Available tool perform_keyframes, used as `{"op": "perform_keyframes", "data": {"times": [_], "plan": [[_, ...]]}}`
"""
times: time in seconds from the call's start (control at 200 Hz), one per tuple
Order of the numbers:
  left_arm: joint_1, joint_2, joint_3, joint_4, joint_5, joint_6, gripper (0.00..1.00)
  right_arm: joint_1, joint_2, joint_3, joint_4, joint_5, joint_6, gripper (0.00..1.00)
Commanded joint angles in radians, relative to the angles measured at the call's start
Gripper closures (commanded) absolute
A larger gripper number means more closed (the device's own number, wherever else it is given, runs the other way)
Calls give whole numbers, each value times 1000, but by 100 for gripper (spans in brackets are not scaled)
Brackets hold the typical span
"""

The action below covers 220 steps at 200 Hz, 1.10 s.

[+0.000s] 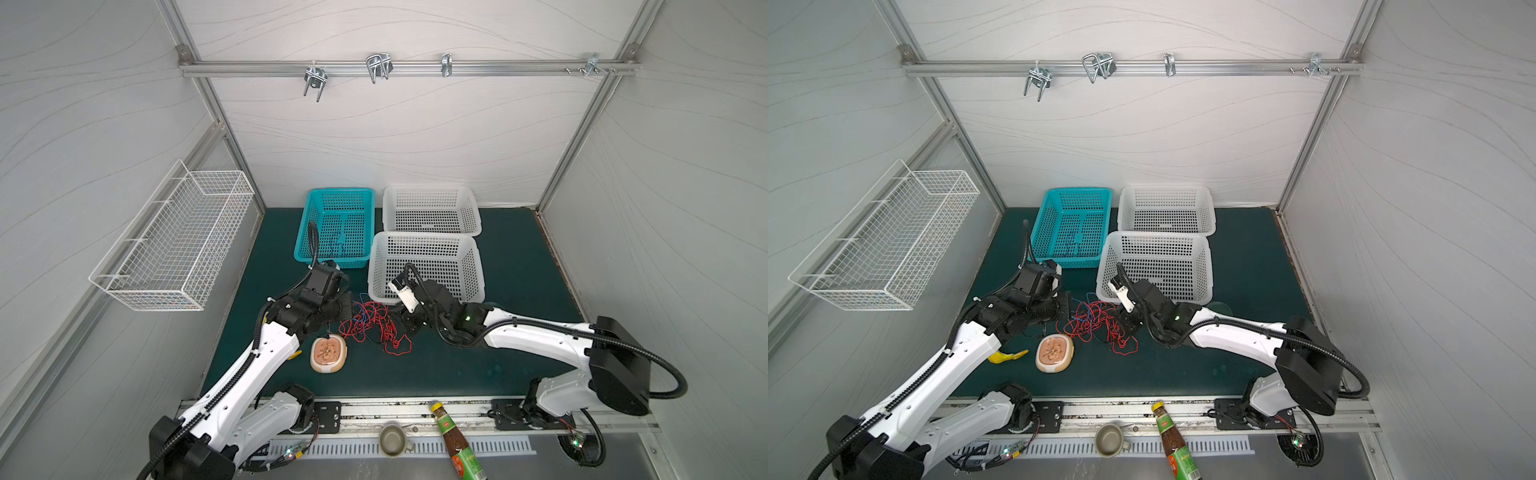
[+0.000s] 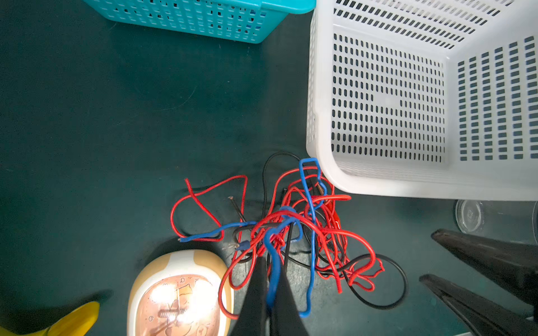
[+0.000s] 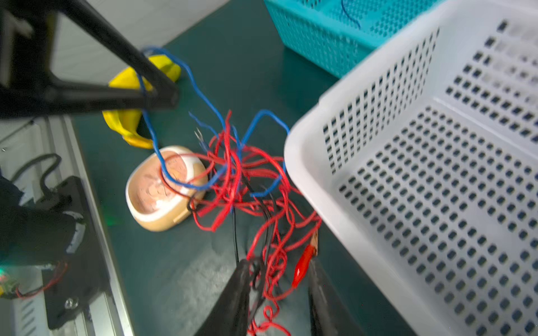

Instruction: Untangle the cables

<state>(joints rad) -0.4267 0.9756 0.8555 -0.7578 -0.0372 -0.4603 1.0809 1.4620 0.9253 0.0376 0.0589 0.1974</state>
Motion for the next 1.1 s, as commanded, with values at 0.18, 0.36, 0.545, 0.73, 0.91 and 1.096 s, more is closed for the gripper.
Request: {"op": "perform_keyframes", "data": {"times": [0.18,0.36,0.545,0.73,0.91,1.096], "plan": [[-7,11,40,30,6,-1,100,6,197,203,3,-73,-12,59],[-8,10,54,13,-4,2,100,7,277,255,1,-116,-8,59],[-8,4,63,-1,-23,2,100,7,317,271,-5,-126,0,65],[-9,2,76,-41,-72,3,100,8,308,231,22,-127,19,89],[-9,18,99,-124,-204,-35,100,8,270,176,38,-112,27,100],[-9,13,112,-160,-295,-70,100,9,224,95,45,-107,35,100]]}}
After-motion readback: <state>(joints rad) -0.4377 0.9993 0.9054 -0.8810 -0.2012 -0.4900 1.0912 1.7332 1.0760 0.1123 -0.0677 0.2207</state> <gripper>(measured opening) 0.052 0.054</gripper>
